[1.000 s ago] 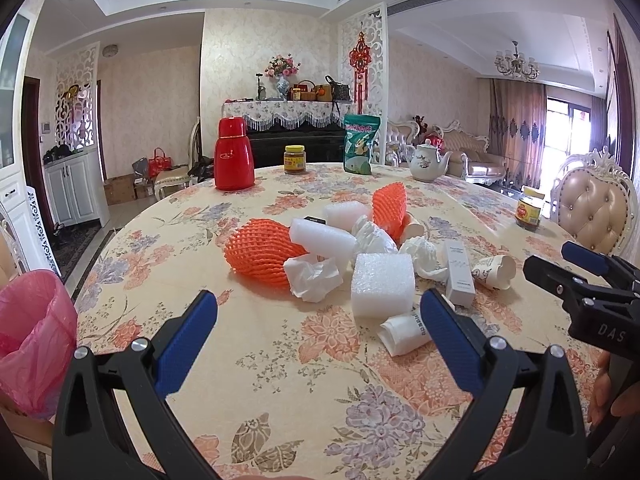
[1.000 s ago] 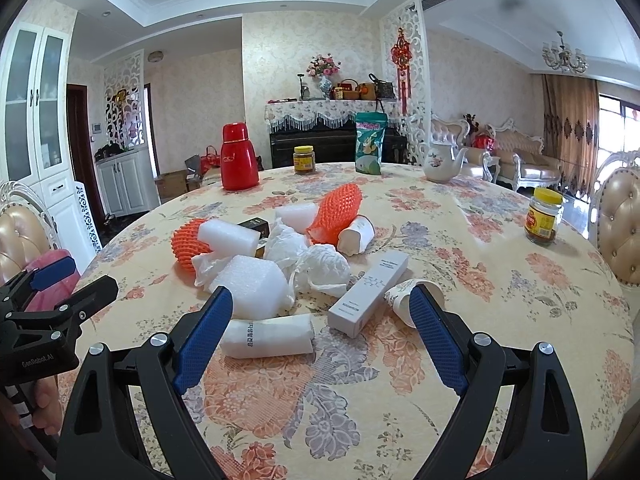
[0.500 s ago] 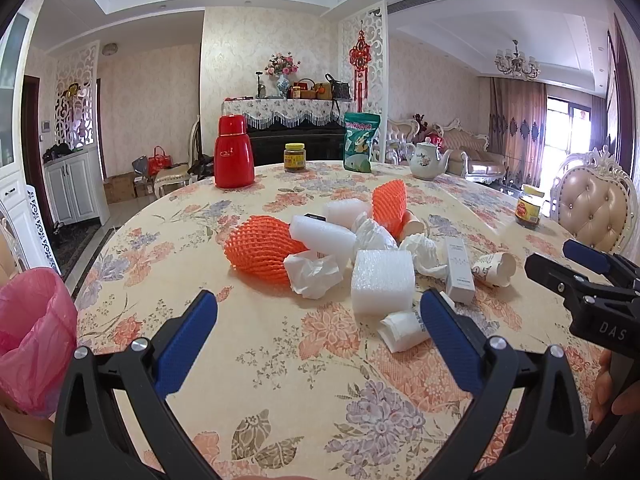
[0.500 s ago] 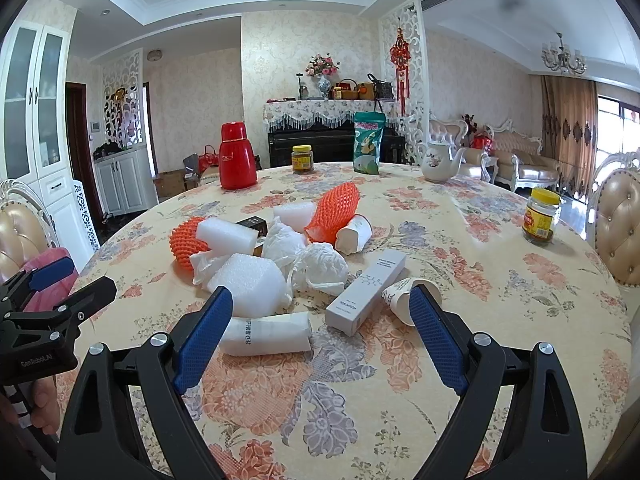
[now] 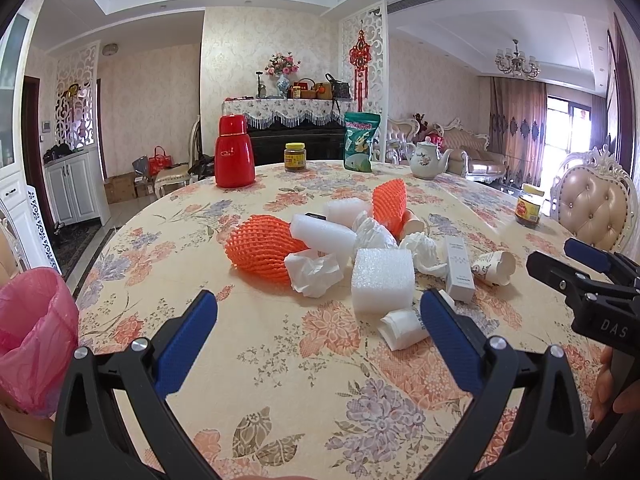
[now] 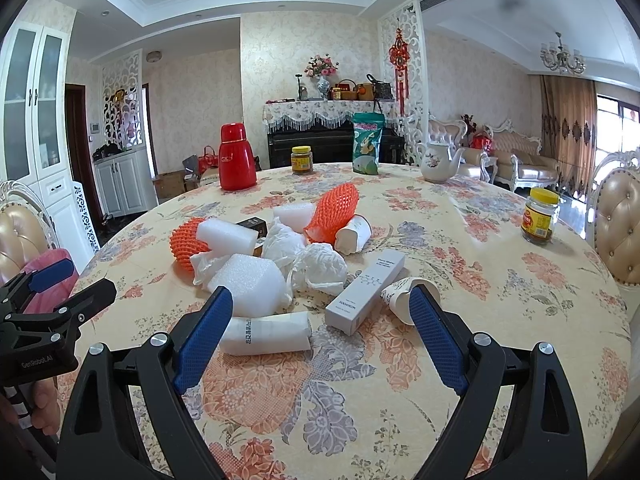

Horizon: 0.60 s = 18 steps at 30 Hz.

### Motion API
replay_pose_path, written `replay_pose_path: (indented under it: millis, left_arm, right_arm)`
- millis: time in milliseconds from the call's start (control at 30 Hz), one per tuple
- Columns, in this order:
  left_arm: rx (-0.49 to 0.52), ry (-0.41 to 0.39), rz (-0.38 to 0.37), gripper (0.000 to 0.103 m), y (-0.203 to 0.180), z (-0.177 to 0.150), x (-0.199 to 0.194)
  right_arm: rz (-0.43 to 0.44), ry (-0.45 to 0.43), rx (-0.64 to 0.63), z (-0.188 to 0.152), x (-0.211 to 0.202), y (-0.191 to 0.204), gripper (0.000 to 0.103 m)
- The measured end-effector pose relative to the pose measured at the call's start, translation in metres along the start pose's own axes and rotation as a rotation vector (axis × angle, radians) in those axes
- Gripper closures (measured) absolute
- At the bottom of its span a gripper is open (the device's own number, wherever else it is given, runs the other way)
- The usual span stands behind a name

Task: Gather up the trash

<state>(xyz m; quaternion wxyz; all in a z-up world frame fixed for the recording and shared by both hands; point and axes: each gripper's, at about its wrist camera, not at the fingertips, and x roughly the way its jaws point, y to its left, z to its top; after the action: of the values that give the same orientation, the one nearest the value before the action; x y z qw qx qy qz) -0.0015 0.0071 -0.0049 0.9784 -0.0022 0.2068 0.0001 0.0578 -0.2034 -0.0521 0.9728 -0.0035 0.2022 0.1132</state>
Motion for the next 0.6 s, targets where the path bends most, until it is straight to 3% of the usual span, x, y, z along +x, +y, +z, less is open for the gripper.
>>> replay_pose_path:
  millis: [600]
  left_arm:
    - [0.009, -0.007, 0.002, 0.005, -0.0019, -0.0024, -0.0032]
  right_arm:
    - [0.000, -0.010, -0.001, -0.0010, -0.0057, -0.0008, 0.018]
